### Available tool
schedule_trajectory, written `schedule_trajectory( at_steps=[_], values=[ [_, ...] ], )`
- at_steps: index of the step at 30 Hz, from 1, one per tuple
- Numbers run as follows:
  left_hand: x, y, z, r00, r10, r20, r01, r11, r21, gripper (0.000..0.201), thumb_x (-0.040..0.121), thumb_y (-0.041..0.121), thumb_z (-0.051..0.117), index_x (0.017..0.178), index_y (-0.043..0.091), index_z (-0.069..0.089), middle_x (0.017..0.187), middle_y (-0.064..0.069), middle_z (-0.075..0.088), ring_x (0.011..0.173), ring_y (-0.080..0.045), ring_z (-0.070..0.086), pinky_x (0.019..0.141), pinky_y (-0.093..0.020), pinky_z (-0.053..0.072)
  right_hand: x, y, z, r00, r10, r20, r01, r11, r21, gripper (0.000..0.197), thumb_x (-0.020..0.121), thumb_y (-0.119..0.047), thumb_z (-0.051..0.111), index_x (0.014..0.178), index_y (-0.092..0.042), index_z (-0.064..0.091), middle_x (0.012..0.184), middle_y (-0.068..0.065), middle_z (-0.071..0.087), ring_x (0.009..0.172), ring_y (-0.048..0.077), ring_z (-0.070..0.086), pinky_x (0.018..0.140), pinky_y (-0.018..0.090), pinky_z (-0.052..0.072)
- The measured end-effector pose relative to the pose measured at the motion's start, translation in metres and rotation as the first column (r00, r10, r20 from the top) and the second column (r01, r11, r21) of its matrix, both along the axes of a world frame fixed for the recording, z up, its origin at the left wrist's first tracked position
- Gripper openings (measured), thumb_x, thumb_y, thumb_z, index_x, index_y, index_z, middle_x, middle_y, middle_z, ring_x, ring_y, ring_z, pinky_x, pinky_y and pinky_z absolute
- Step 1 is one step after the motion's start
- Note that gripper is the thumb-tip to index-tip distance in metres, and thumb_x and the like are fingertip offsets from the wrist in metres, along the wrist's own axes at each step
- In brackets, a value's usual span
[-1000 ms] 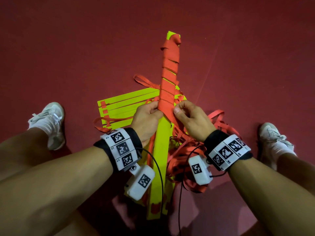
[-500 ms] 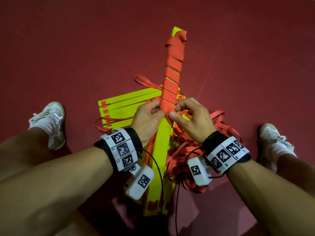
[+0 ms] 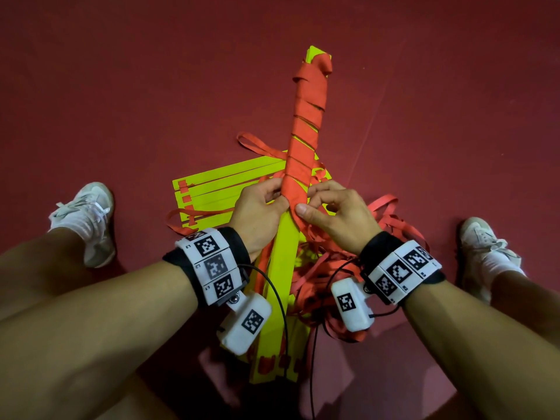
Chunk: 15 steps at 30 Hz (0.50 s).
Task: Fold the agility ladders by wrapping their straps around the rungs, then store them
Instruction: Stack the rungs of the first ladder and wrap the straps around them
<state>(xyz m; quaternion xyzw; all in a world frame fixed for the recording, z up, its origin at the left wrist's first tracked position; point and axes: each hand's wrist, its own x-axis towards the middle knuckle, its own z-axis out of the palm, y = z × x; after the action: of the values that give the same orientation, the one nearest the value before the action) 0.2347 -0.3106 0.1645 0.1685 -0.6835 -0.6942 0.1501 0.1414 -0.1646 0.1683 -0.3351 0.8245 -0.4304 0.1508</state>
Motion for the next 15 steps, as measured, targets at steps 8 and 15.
schedule_trajectory(
  at_steps=[8, 15],
  values=[
    [0.001, 0.000, 0.001, 1.000, -0.003, 0.018, 0.003, 1.000, 0.020, 0.025, 0.096, 0.005, 0.058, 0.103, 0.022, 0.075, 0.108, -0.011, 0.076, 0.105, -0.028, 0.069, 0.099, -0.046, 0.053, -0.003, 0.002, 0.009, 0.996, -0.072, 0.055, 0.079, 0.987, -0.142, 0.042, 0.098, -0.034, 0.059, 0.063, -0.014, 0.047, 0.065, 0.010, 0.056, 0.059, 0.012, 0.051, 0.058, 0.037, 0.039],
    [0.002, 0.000, 0.005, 0.999, -0.003, 0.049, -0.003, 0.994, 0.112, 0.024, 0.098, 0.004, 0.054, 0.109, 0.011, 0.073, 0.104, -0.015, 0.075, 0.092, -0.033, 0.070, 0.096, -0.063, 0.051, 0.000, -0.001, 0.006, 1.000, -0.009, 0.029, 0.010, 1.000, -0.029, 0.017, 0.101, -0.025, 0.055, 0.086, -0.021, 0.050, 0.059, -0.008, 0.042, 0.051, 0.008, 0.035, 0.053, 0.029, 0.032]
  ],
)
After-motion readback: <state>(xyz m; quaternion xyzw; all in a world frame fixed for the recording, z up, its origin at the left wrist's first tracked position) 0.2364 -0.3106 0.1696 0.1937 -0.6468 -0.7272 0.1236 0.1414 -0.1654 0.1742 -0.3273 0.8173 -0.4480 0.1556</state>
